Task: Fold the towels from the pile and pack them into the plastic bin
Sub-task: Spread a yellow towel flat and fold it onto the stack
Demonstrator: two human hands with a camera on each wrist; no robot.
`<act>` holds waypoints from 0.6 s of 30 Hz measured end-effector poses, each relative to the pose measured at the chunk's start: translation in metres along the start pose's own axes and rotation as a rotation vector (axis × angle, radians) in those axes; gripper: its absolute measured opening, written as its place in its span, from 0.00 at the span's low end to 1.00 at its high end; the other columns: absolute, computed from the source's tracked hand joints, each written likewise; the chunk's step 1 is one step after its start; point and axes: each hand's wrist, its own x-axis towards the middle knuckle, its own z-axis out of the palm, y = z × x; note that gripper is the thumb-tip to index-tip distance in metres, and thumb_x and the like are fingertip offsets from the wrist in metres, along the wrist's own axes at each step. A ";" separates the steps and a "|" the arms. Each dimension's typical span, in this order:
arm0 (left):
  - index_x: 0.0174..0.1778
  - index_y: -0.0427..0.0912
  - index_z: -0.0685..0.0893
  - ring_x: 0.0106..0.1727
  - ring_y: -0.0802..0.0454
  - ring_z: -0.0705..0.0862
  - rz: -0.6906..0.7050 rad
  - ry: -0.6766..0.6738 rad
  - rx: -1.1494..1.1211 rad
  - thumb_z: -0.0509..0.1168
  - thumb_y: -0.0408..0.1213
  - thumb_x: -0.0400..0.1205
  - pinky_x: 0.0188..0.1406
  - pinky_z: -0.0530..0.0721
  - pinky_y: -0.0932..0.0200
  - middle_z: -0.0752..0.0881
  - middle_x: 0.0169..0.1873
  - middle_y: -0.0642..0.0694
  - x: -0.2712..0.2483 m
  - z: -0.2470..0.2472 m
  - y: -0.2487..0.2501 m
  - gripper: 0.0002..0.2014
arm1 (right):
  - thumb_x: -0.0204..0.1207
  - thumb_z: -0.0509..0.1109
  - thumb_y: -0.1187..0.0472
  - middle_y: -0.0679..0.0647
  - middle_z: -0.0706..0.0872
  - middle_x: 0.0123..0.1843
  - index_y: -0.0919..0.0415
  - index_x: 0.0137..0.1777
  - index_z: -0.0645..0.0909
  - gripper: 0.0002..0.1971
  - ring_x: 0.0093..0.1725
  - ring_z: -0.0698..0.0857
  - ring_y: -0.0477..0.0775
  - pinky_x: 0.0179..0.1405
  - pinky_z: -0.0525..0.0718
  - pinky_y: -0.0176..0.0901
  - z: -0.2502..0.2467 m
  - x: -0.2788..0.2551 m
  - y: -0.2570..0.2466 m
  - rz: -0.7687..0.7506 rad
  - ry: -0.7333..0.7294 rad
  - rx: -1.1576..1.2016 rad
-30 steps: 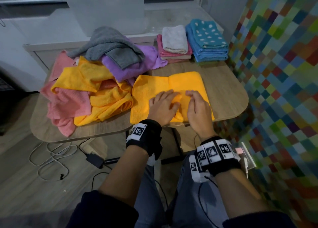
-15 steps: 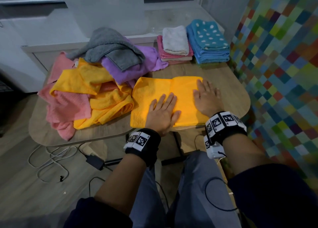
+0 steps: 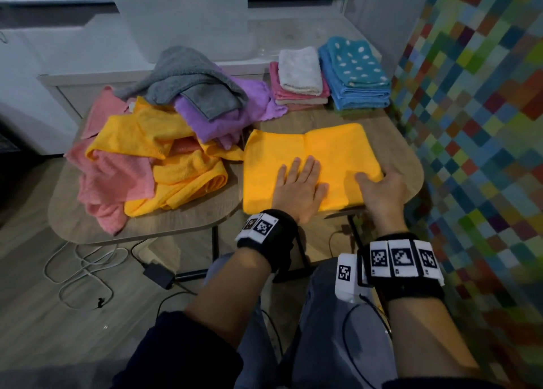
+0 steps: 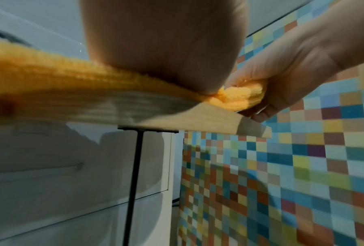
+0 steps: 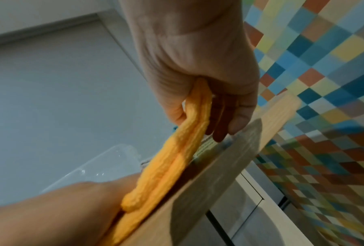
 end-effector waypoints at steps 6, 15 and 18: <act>0.81 0.42 0.57 0.82 0.50 0.58 -0.065 0.079 -0.883 0.48 0.45 0.89 0.75 0.54 0.64 0.62 0.80 0.46 0.016 -0.026 -0.007 0.25 | 0.75 0.66 0.69 0.53 0.80 0.45 0.57 0.53 0.74 0.10 0.43 0.79 0.51 0.44 0.78 0.43 -0.004 -0.003 -0.017 -0.237 0.080 0.132; 0.67 0.40 0.77 0.45 0.50 0.86 -0.417 0.245 -1.735 0.53 0.64 0.80 0.48 0.84 0.54 0.87 0.44 0.46 0.017 -0.049 -0.068 0.32 | 0.68 0.65 0.64 0.59 0.82 0.68 0.62 0.67 0.78 0.25 0.71 0.76 0.62 0.70 0.72 0.54 0.073 -0.056 -0.034 -0.722 -0.243 -0.204; 0.69 0.37 0.77 0.62 0.45 0.83 -0.439 0.231 -1.449 0.58 0.45 0.85 0.65 0.79 0.48 0.84 0.62 0.39 0.019 -0.048 -0.068 0.21 | 0.76 0.65 0.55 0.54 0.60 0.83 0.57 0.80 0.63 0.31 0.84 0.53 0.54 0.82 0.48 0.53 0.087 -0.059 -0.025 -0.675 -0.469 -0.505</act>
